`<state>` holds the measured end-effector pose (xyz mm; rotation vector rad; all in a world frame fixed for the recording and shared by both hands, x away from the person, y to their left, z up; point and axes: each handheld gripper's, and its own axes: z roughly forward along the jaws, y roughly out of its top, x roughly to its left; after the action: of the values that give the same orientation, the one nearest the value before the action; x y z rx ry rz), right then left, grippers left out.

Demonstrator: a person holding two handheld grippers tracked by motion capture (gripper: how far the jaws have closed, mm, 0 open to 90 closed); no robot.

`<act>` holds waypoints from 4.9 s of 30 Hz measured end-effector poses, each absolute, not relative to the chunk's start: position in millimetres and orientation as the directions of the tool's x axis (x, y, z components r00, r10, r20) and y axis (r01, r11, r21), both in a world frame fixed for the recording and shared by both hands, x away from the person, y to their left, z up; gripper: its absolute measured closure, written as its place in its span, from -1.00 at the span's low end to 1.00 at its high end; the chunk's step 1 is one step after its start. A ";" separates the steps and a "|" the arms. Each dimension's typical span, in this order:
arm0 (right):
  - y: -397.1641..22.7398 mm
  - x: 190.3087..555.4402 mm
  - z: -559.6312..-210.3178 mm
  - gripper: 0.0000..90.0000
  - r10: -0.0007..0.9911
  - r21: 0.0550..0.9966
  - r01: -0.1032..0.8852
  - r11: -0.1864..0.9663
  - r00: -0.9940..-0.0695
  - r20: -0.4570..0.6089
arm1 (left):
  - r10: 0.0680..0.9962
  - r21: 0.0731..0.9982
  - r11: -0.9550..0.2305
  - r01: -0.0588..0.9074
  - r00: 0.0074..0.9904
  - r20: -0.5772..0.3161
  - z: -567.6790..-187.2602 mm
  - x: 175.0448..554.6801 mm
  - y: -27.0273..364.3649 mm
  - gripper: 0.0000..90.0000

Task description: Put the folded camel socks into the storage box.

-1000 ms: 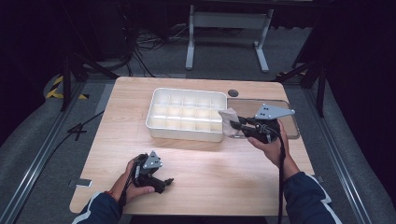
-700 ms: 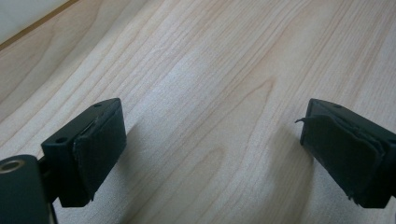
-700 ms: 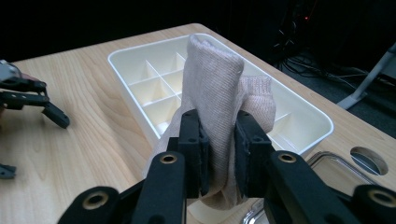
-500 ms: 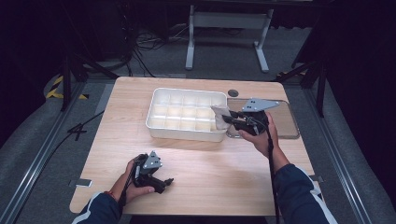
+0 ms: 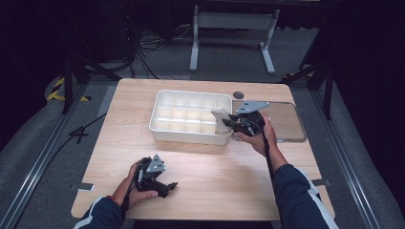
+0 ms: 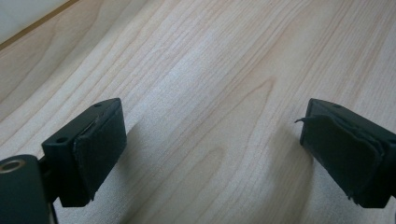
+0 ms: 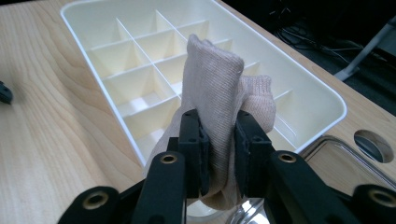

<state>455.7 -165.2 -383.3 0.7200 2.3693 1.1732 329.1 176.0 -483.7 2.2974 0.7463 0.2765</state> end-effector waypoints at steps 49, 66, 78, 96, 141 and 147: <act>-129.9 498.1 -411.1 0.72 0.533 0.450 0.458 0.767 -0.845 -0.048 | 0.584 0.677 -0.593 0.437 0.811 -0.012 -483.5 329.0 175.9 -0.84; -124.6 507.4 -408.1 0.59 0.510 0.372 0.468 0.802 -0.860 -0.019 | 0.586 0.679 -0.588 0.439 0.810 -0.016 -483.8 328.8 175.6 -0.84; -146.2 495.2 -385.7 0.24 0.550 0.527 0.467 0.710 -0.835 -0.001 | 0.586 0.679 -0.588 0.439 0.810 -0.016 -483.8 328.8 175.6 -0.84; -136.9 495.7 -406.3 0.84 0.567 0.528 0.454 0.718 -0.821 -0.066 | 0.584 0.678 -0.593 0.435 0.812 -0.010 -483.7 328.9 175.9 -0.84; -132.4 504.5 -410.3 0.75 0.548 0.440 0.487 0.754 -0.836 -0.012 | 0.588 0.675 -0.592 0.440 0.809 -0.011 -483.3 328.0 176.0 -0.83; -137.2 498.2 -404.6 0.71 0.545 0.483 0.476 0.735 -0.839 -0.003 | 0.590 0.676 -0.590 0.441 0.807 -0.012 -483.4 327.9 175.9 -0.83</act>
<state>498.2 -137.2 -404.6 0.8257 2.7908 0.7169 327.9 175.9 -483.4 2.2970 0.7556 0.2788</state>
